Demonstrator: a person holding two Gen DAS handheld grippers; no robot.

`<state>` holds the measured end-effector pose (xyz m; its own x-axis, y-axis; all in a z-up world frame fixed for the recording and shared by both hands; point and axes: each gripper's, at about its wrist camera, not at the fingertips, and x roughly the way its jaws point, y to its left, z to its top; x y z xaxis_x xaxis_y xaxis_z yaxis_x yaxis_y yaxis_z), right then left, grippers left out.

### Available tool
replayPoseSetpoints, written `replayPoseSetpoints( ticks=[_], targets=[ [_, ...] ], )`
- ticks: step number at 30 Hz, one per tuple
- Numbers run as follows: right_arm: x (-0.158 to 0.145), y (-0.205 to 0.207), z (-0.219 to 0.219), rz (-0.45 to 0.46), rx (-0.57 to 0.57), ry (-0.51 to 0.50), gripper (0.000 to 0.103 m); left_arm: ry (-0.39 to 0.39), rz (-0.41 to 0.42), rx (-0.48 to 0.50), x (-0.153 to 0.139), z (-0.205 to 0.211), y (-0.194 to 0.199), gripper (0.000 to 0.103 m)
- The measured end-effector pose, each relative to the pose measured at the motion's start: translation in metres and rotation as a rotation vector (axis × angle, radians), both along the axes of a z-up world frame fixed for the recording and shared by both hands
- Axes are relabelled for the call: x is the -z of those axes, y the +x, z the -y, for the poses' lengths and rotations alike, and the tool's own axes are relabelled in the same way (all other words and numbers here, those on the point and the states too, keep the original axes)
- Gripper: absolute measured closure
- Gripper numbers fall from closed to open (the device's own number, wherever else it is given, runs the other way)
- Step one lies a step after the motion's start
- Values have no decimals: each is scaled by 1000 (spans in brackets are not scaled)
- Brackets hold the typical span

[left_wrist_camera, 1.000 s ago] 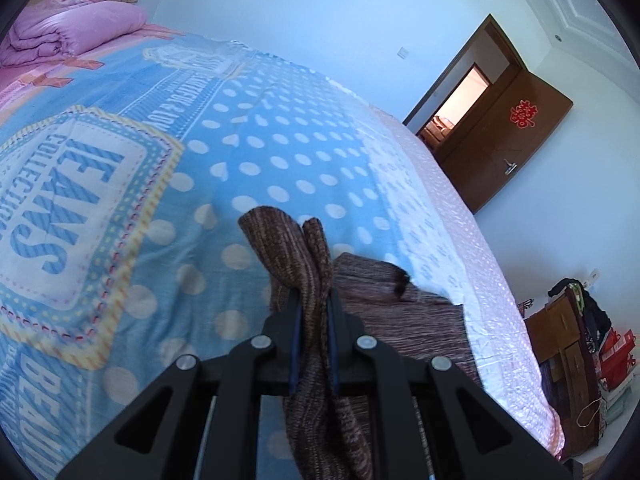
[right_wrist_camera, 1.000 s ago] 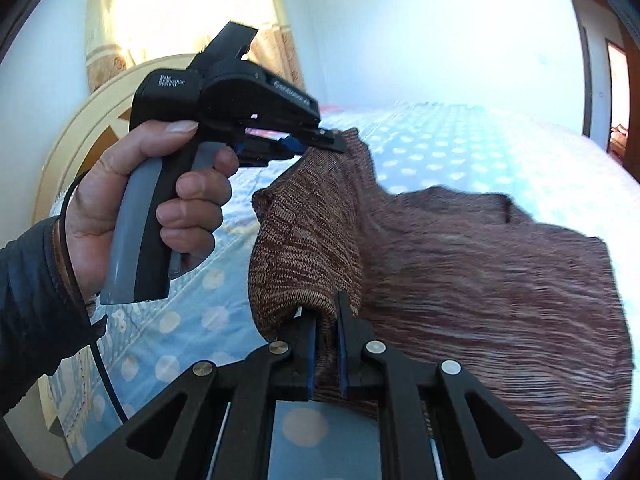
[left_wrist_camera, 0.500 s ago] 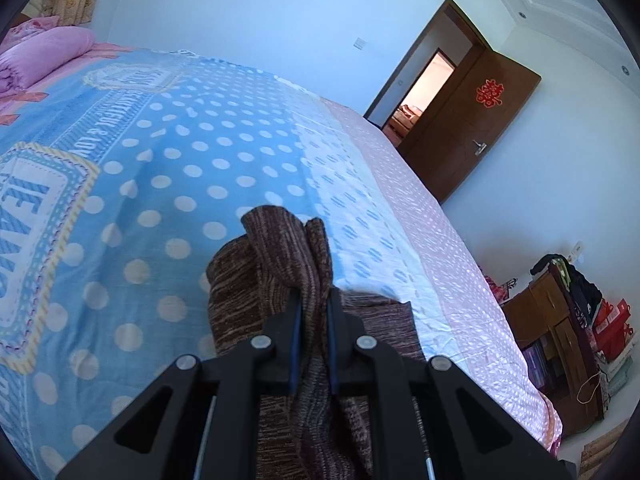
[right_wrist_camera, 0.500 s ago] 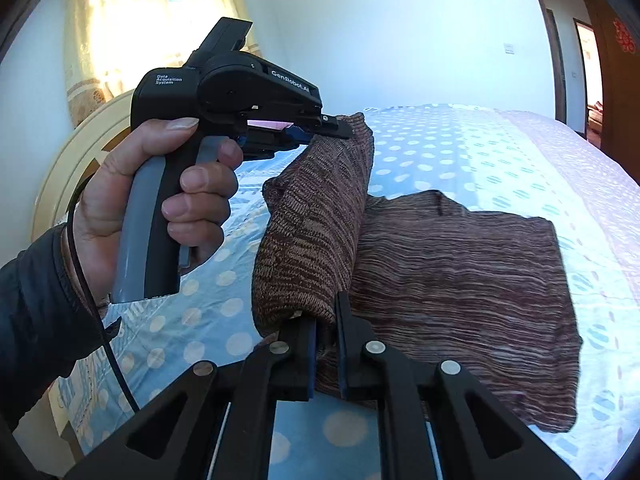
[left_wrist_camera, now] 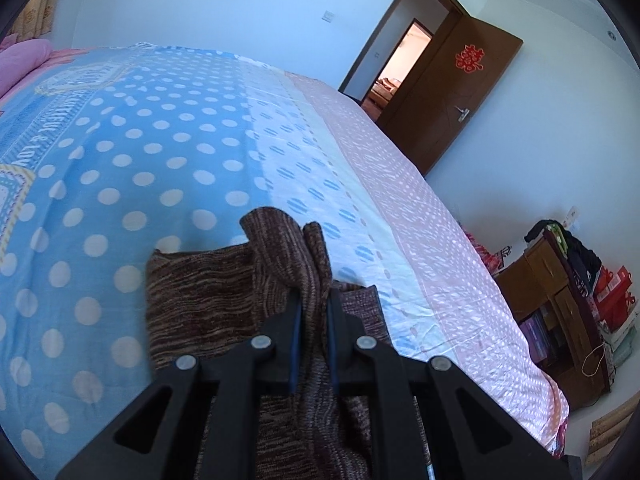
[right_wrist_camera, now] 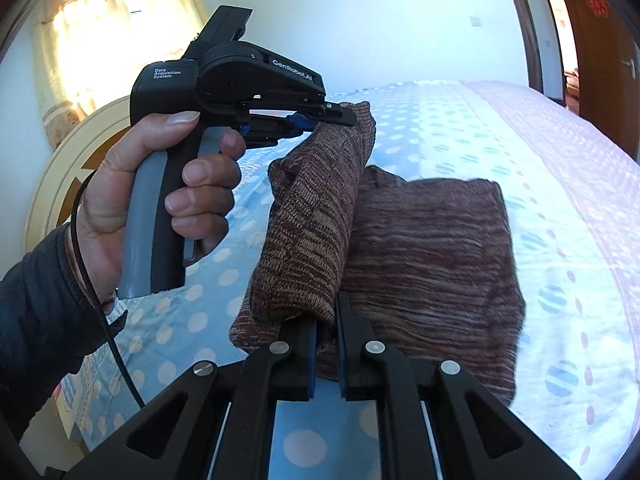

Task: Fold small clothes
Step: 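Lift the sweater edge with both grippers and fold it over the other half, then open both grippers and release the folded sweater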

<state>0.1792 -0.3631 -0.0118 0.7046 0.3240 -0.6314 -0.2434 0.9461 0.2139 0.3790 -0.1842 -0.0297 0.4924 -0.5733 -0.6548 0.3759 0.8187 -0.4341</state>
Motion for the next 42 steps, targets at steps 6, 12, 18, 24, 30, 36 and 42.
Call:
replayPoseSetpoints(
  ticks=[6,12,18,24,30,36,42],
  targets=[
    [6,-5,23,-36,32,15,96,16,-27,43,11,31,-2,91],
    [16,-4,55,-112,79,108,96,51,-29,81,18,61,-4,91],
    [40,-3,80,-211,121,190,99,126,-24,96,38,92,-2,91],
    [45,-1,90,-244,142,243,99,183,-28,83,53,111,-5,87],
    [43,-9,95,-246,152,238,99,166,61,126,32,103,-28,78],
    [35,-22,107,-208,182,240,91,213,117,96,35,58,-58,51],
    [6,-20,132,-86,331,188,53,287,156,38,66,11,-85,51]
  ],
)
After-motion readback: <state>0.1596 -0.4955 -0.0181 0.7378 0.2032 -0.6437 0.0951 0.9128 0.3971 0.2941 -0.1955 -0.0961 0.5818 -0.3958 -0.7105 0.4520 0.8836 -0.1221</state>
